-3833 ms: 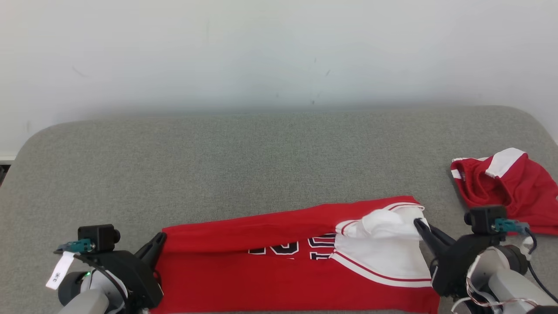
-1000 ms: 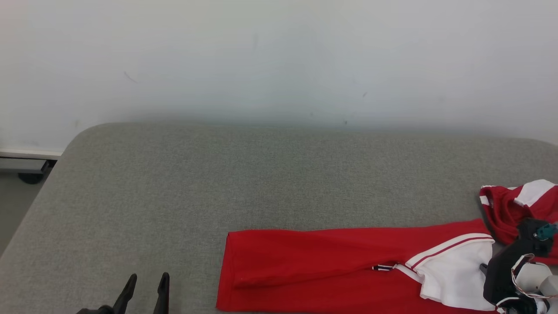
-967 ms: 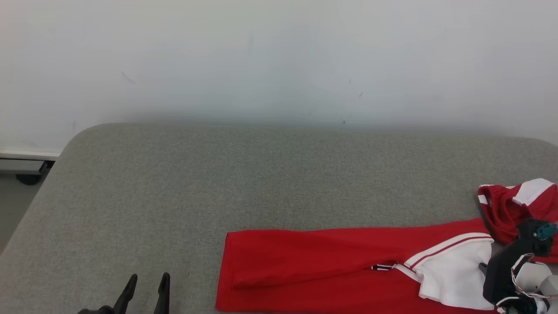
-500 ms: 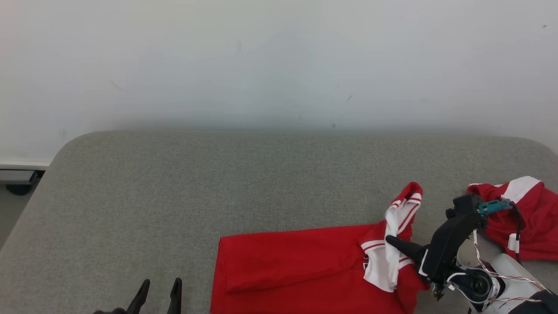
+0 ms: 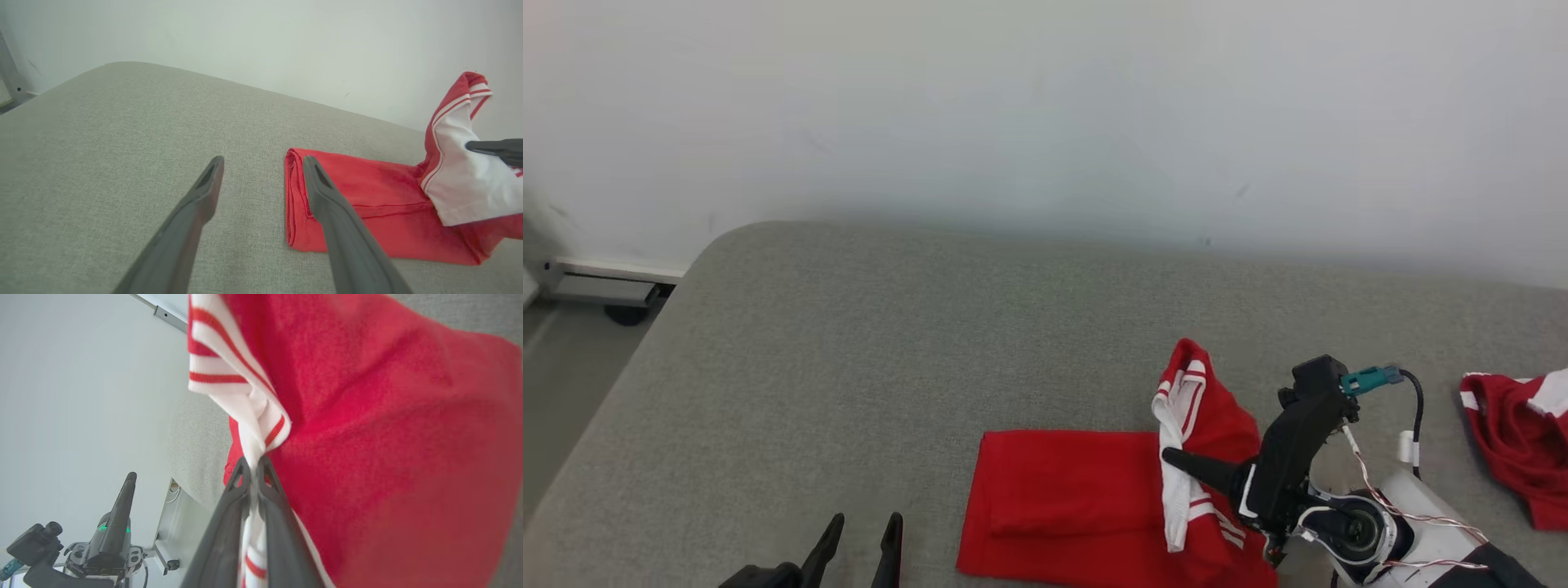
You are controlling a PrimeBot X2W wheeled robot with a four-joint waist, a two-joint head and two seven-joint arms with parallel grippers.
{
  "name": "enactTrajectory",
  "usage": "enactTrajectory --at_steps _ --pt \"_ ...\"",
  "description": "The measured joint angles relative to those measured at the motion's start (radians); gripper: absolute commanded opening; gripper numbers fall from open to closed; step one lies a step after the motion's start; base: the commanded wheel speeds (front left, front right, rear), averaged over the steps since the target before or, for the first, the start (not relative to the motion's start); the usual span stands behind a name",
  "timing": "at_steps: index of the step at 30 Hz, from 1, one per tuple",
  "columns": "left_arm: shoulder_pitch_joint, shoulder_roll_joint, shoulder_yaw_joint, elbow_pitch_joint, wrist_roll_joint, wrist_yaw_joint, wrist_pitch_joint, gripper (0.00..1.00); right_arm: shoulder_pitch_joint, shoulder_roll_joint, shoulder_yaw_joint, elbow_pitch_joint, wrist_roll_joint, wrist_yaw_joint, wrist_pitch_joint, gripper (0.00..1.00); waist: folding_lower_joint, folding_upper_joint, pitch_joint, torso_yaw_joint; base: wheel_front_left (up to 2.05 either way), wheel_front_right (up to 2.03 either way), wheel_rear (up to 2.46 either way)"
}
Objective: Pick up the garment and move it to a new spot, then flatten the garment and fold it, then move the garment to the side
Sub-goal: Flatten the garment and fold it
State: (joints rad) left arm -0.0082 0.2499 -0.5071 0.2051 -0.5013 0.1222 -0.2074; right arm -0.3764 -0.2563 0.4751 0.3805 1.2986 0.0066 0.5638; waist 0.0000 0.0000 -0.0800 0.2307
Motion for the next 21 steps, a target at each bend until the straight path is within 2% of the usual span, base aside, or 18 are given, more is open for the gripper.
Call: enactTrajectory --at_steps 6,7,15,21 --pt "-0.020 -0.007 -0.016 0.004 0.001 -0.008 0.006 1.00 -0.003 0.036 0.003 -0.024 0.013 -0.058 0.017 0.00 0.0000 0.0000 0.006 0.053 0.00 0.00 0.00" --pt "-0.029 -0.014 -0.019 0.005 0.001 -0.009 0.008 1.00 -0.004 0.051 0.002 -0.027 0.017 -0.077 0.018 0.00 0.0000 0.0000 0.010 0.071 0.00 0.00 0.00" --pt "-0.045 -0.031 -0.030 0.017 0.001 -0.018 0.014 1.00 -0.054 0.096 -0.002 -0.018 0.023 -0.110 0.026 0.00 0.0000 0.0000 0.028 0.135 0.00 0.00 0.00" --pt "-0.066 -0.047 -0.040 0.033 0.002 -0.026 0.018 1.00 -0.074 0.127 0.009 0.042 0.011 -0.127 0.024 0.00 0.0000 0.0000 0.043 0.185 0.00 0.00 0.00"
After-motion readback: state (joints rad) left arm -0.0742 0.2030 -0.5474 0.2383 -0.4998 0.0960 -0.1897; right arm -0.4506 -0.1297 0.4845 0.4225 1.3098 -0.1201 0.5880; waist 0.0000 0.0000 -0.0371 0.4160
